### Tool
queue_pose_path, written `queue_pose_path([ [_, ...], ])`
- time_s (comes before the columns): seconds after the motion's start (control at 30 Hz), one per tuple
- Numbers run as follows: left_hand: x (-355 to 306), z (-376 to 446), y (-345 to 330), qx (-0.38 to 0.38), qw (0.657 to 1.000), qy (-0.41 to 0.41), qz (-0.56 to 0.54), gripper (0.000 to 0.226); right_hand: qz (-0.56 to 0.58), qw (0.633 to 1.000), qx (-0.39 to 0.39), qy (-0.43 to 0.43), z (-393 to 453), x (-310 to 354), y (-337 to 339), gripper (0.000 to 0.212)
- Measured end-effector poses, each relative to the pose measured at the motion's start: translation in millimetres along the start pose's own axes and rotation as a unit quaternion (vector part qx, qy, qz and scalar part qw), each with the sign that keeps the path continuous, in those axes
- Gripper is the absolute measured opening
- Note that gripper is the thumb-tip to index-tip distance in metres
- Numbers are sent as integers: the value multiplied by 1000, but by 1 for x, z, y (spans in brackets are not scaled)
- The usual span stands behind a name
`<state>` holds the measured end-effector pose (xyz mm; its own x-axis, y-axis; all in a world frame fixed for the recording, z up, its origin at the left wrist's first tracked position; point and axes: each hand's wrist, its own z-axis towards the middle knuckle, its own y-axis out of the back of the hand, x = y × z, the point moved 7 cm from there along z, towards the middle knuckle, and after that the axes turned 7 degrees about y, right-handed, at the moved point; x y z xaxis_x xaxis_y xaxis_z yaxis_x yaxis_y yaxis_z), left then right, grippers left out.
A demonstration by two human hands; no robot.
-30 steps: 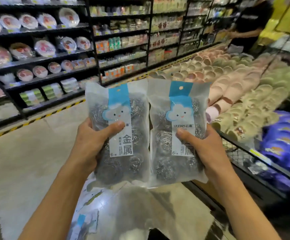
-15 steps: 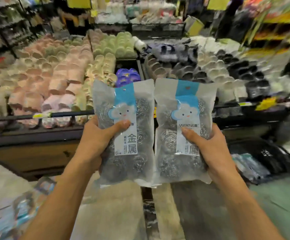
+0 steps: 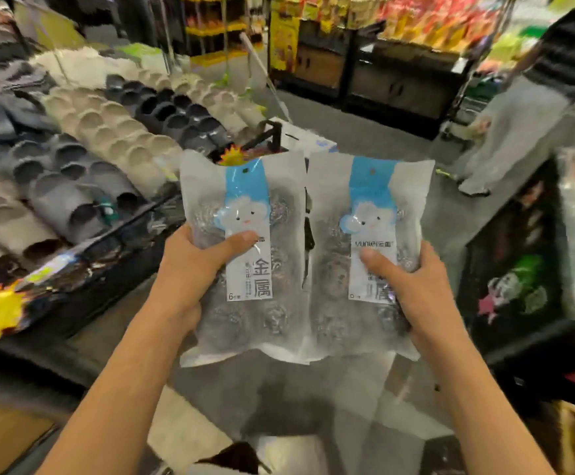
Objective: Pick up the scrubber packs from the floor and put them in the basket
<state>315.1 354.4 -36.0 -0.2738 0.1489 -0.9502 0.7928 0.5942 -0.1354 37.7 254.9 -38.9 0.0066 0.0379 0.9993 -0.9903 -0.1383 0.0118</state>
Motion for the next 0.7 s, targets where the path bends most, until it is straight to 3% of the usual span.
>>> queue_pose_path([
  [0.13,10,61,-77,59,998,33,4,55,-17,998,-66,-2,50,-14,50,57],
  [0.3,16,151,-149,97,994,54,-13,60,-51,994,-99,-15,140,-26,80,49],
  [0.57,5,295,-223,90,993,69,-21,65,-70,994,-74,-37,305,-28,82,45],
  [0.7,0,351,-245,47,997,65,-20,61,-73,995,-41,-51,382,-37,76,48],
])
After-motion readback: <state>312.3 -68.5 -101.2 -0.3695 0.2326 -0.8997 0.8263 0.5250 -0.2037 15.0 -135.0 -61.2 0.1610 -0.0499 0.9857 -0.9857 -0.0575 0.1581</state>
